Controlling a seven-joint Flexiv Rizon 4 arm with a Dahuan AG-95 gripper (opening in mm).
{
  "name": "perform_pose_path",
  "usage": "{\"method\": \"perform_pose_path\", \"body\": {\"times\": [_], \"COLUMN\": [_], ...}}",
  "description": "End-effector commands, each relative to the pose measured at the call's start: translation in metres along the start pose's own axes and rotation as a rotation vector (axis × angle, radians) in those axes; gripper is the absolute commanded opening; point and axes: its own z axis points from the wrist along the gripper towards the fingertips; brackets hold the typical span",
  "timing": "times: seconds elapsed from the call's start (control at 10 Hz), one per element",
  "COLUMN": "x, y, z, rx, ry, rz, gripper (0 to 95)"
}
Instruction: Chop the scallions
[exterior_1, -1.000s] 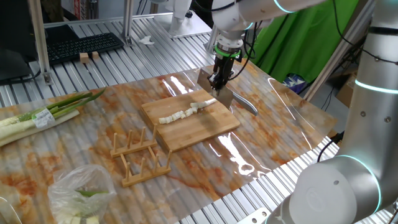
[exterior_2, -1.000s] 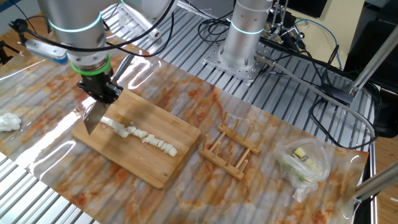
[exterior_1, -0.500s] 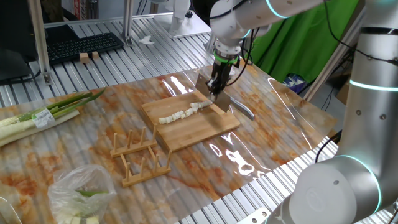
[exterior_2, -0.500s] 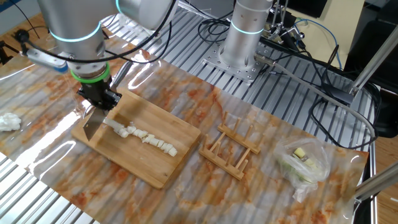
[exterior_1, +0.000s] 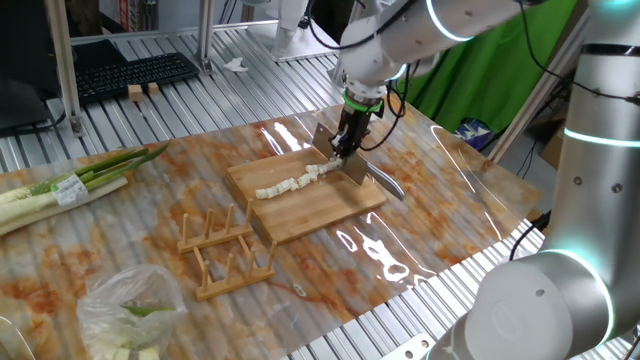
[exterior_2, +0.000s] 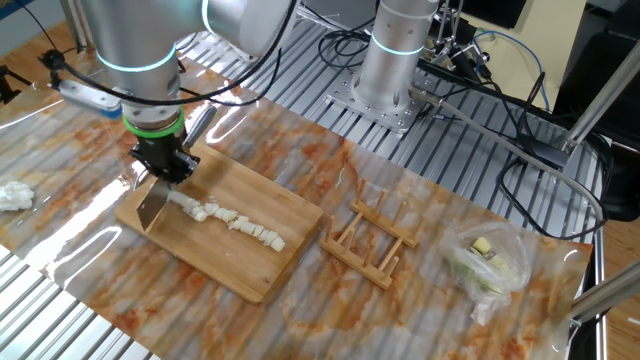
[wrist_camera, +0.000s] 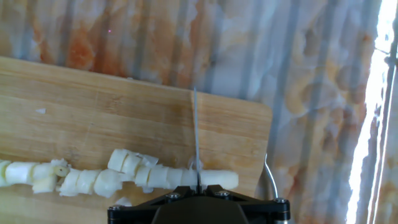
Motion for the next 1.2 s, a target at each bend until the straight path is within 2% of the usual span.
{"method": "perform_pose_path", "body": {"times": [0.1,0.2,0.5,0.8,1.2], "x": [-0.001,-0.001,-0.001,-0.003,-0.004], "y": [-0.003,-0.003,-0.008,-0.02,-0.021], "z": [-0.009,-0.022,-0.03,-0.036,-0.034], "rx": [-0.011,-0.017,-0.006,0.004,0.002], "ry": [0.046,0.065,0.066,0.062,0.061], "rz": [-0.005,-0.001,-0.006,-0.034,-0.036], "gripper": [0.0,0.0,0.0,0.0,0.0]}}
